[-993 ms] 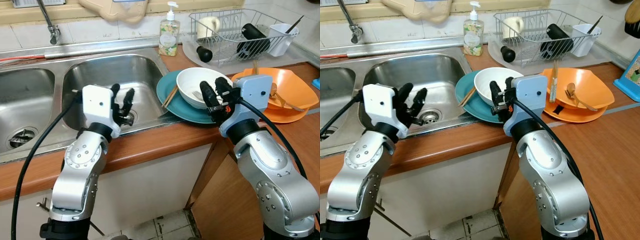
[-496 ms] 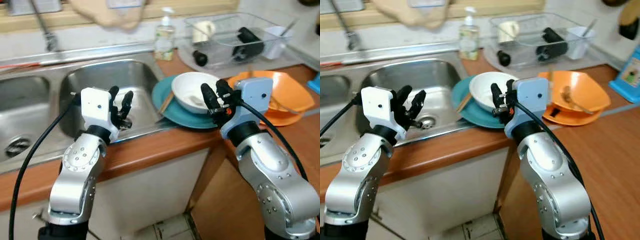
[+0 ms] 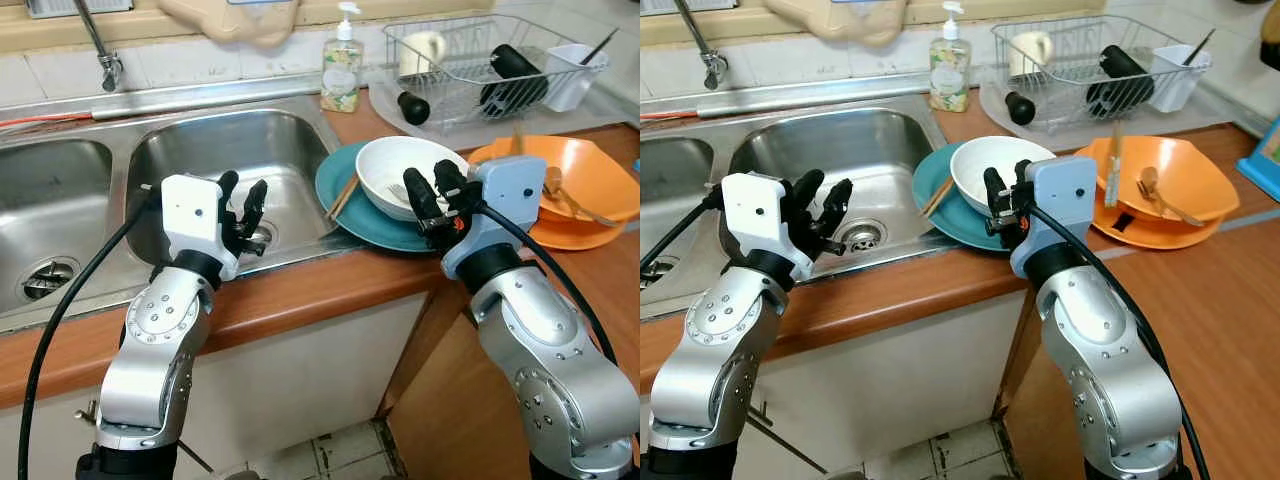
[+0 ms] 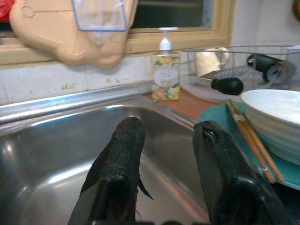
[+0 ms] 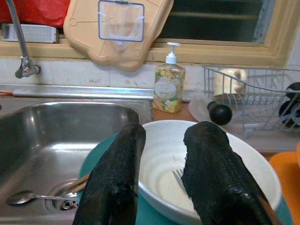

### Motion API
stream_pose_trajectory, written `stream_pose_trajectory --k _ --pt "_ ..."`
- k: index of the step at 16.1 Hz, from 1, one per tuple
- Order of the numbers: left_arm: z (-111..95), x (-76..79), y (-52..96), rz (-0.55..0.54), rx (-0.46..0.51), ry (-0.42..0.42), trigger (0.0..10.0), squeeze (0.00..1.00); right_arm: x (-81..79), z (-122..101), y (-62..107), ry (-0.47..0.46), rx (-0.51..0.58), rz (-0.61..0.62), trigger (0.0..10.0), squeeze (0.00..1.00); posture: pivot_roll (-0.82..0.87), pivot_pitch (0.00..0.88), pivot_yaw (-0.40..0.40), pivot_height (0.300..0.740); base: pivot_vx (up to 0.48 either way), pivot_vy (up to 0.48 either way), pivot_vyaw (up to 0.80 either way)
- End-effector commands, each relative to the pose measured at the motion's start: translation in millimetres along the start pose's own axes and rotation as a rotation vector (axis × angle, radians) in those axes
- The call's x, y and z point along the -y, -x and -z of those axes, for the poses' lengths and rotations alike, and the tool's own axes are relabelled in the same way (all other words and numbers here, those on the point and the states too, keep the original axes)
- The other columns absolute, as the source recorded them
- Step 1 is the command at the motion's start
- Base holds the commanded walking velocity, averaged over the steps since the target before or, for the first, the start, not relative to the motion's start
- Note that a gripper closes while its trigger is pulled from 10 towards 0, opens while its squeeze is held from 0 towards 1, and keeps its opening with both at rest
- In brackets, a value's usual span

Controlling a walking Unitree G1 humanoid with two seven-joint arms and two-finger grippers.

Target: Kitchen organization

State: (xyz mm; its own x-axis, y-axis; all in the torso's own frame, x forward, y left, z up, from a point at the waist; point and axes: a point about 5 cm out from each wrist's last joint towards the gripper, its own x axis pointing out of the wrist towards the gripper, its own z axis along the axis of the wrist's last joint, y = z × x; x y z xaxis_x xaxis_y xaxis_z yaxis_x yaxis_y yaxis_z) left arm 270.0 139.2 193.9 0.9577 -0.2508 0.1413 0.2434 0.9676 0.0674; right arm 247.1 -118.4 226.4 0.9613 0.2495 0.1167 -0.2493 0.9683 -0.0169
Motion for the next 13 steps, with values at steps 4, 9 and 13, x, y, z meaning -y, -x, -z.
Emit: stream_pose_trajectory --k 4,9,13 --pt "-1.8 2.2 2.1 0.016 0.014 0.0 10.0 0.0 4.3 -2.3 0.6 0.004 0.015 0.018 10.0 0.0 -0.12 0.0 0.025 0.74 0.122 0.0 0.0" --pt "-6.4 -4.0 3.8 -0.019 0.048 0.0 10.0 0.0 3.2 -3.0 -0.6 0.018 0.015 -0.01 10.0 0.0 -0.12 0.0 0.024 0.74 0.312 0.0 -0.29" --pt "-7.1 -3.8 4.4 -0.017 0.053 -0.006 10.0 0.0 0.5 -2.9 0.1 0.016 0.018 -0.033 10.0 0.0 -0.12 0.0 0.024 0.74 0.362 0.0 0.0"
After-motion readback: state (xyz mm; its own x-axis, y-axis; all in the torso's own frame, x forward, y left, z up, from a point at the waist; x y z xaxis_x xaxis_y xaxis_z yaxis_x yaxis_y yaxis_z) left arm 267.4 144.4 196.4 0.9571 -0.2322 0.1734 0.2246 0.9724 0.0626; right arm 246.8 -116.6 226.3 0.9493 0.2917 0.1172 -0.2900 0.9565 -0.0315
